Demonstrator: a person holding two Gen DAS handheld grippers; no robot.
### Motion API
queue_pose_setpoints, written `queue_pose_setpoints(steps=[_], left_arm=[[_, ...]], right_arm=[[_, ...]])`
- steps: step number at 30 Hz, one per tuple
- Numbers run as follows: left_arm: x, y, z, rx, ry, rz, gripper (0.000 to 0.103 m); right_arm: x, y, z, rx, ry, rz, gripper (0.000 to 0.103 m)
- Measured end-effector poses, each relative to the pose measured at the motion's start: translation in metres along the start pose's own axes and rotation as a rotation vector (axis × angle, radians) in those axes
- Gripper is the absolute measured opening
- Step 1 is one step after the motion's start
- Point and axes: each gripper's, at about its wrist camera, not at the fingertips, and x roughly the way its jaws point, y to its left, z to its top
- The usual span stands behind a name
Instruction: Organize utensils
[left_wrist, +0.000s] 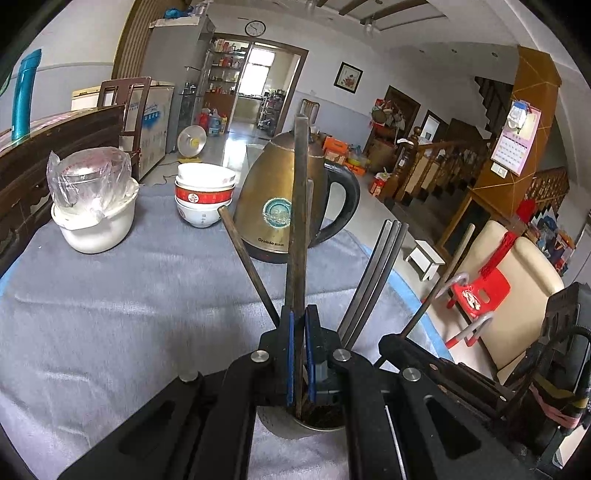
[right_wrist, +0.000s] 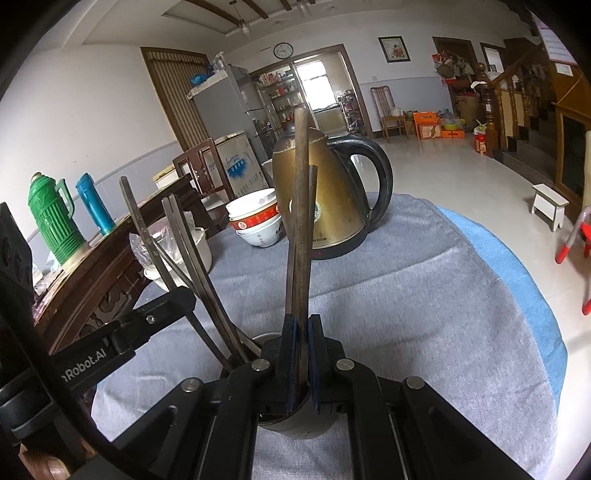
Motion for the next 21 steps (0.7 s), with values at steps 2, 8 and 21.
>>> queue_pose_setpoints(steps=[2,8,21], left_arm=[[0.001,0.001,0.0,-0.001,0.007,0.002,0.006],[0.003,0.0,0.0,0.016,0.026,0.003,0.006],[-0.044,0.012,0.007,0.027,-0.021,0.035,0.047]], right_arm=[[0.001,0.0,0.0,0.001,0.004,0.0,0.007],[0.004,-0.002,0.0,0.013,0.024,-0.003,0.008],[-0.022,-0.004,0.008,0.049,-0.006,-0.025,0.008]])
